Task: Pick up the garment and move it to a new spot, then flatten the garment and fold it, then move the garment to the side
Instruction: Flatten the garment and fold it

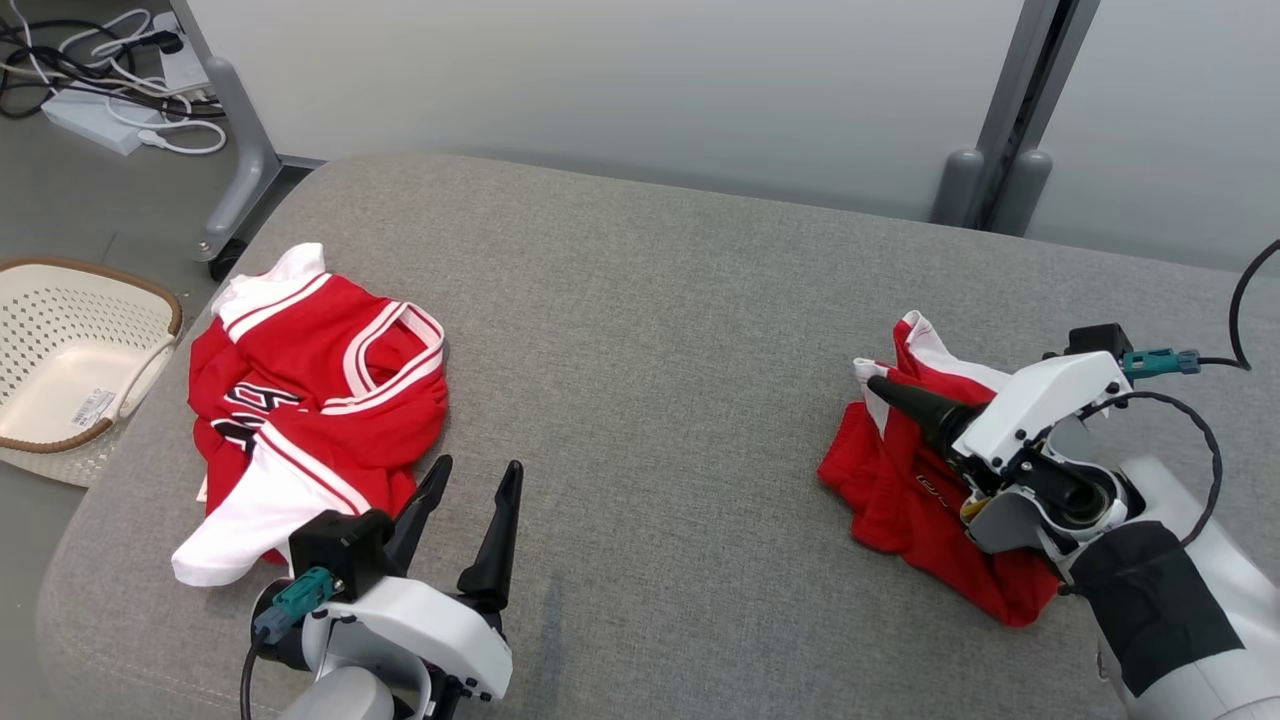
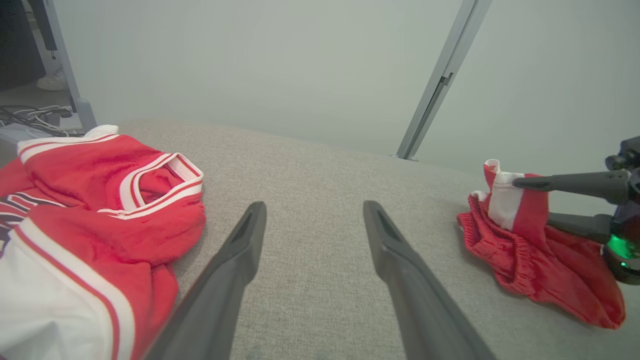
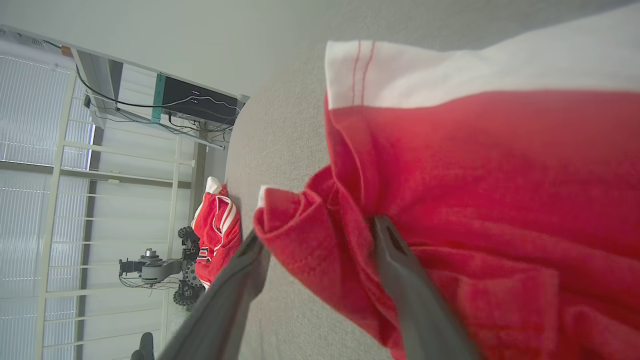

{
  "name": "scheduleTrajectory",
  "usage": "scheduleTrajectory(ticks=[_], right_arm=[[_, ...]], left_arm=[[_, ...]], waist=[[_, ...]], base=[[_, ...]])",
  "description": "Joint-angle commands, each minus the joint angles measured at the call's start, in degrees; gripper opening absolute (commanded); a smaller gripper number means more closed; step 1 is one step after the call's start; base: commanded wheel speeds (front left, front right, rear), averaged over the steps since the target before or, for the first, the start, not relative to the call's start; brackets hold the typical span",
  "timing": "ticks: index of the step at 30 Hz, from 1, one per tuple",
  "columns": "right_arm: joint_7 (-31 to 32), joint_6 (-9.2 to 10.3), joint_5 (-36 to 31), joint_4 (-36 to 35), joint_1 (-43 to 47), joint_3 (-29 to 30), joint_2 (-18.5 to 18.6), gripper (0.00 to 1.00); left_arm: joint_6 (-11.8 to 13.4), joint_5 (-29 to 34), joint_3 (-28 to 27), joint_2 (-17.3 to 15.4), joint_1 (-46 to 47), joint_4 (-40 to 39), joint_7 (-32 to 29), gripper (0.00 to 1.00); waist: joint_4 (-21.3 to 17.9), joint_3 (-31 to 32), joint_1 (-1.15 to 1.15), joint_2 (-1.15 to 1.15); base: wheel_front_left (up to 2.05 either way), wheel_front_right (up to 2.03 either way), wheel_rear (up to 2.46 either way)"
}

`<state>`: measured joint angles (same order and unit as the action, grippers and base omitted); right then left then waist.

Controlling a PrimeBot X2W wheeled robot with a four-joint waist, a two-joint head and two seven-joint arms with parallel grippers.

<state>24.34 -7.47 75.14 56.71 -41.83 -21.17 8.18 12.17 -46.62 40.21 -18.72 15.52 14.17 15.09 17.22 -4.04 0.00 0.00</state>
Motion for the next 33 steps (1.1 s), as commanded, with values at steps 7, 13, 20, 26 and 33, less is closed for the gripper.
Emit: scheduleTrajectory(ticks=[7,13,20,26,33], right_arm=[[0.57,-0.06,1.02,-4.08,0.75,0.05,-0.45,1.0],[-0.35,-0.1,3.37,-13.12,2.96,2.67,1.79,1.0],[-4.81,-0.1,1.38,-23.92,7.43,6.32,8.24,1.0],[-8.7,-0.1,-3.23,-26.94,11.26,7.76,11.52,1.0],[-13.31,-0.1,-12.6,-25.58,13.76,8.07,12.88,1.0]], left_arm=[[0.43,0.12,-0.2,-0.86,-0.9,0.04,-0.25,1.0],[0.69,0.06,-0.05,-1.57,-1.08,-0.61,-0.72,1.0],[1.08,-0.04,0.07,-1.89,-1.62,-1.33,-1.13,1.0],[1.15,-0.01,0.12,-1.89,-1.6,-1.6,-1.09,1.0],[1.09,0.35,0.24,-1.62,-0.25,-1.79,-0.97,1.0]], waist=[[-2.22,1.14,0.0,0.0],[-5.12,2.14,0.0,0.0],[-8.36,2.76,0.0,0.0],[-10.04,2.41,0.0,0.0],[-10.95,0.92,0.0,0.0]], base=[[0.0,0.0,0.0],[0.0,0.0,0.0],[0.0,0.0,0.0],[0.0,0.0,0.0],[0.0,0.0,0.0]])
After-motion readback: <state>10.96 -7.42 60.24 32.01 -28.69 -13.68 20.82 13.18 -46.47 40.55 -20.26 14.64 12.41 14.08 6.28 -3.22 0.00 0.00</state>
